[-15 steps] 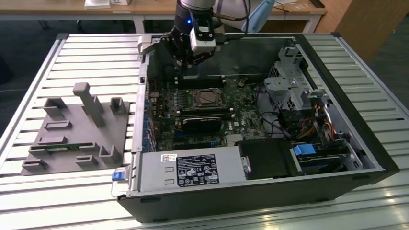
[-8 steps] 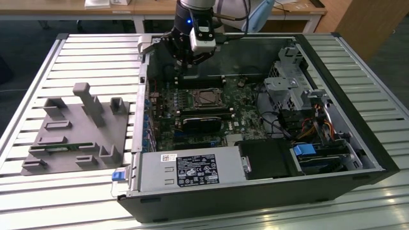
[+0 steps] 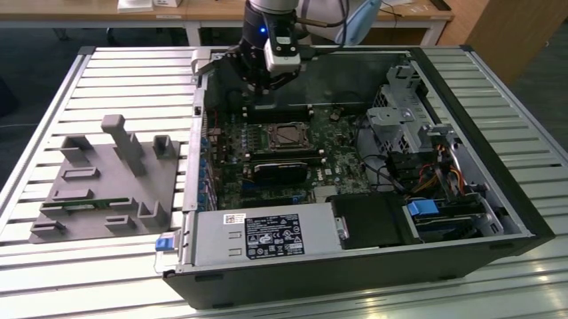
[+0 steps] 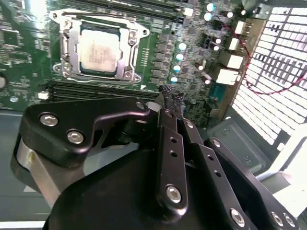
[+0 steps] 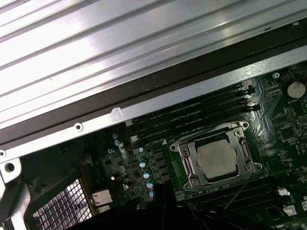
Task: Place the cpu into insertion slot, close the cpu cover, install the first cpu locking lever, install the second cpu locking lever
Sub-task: 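Install the first cpu locking lever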
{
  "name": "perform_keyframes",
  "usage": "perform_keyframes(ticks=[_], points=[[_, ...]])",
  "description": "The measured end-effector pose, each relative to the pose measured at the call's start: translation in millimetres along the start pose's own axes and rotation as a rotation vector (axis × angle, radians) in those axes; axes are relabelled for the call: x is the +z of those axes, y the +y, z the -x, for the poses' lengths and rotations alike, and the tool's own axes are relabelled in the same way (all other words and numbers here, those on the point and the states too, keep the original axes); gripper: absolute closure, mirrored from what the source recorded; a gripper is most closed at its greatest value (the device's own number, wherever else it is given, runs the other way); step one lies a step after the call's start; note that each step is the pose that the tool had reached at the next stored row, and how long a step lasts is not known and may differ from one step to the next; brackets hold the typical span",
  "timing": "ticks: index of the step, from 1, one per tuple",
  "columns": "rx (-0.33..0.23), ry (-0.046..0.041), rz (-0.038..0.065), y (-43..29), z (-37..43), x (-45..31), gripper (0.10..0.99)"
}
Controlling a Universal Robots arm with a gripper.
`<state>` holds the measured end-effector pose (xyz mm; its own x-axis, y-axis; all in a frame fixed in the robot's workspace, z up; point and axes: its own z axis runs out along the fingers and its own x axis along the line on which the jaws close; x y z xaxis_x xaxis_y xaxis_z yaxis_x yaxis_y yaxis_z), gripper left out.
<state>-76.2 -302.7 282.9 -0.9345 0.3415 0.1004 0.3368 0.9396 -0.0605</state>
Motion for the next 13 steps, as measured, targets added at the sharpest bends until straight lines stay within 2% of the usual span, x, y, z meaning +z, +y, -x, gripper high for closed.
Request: perform_keyframes(ticks=[3,8,9,10,13], points=[[0.001,-0.0282,0.010,0.0,0.0,0.2,0.984],[0.002,-0.0954,0.035,0.0,-0.1,0.5,0.984],[0.002,-0.1040,0.038,0.0,-0.1,0.6,0.984],[0.003,-0.1089,0.040,0.0,-0.1,0.6,0.984],[0.002,-0.1149,0.042,0.1,0.0,0.9,0.984]])
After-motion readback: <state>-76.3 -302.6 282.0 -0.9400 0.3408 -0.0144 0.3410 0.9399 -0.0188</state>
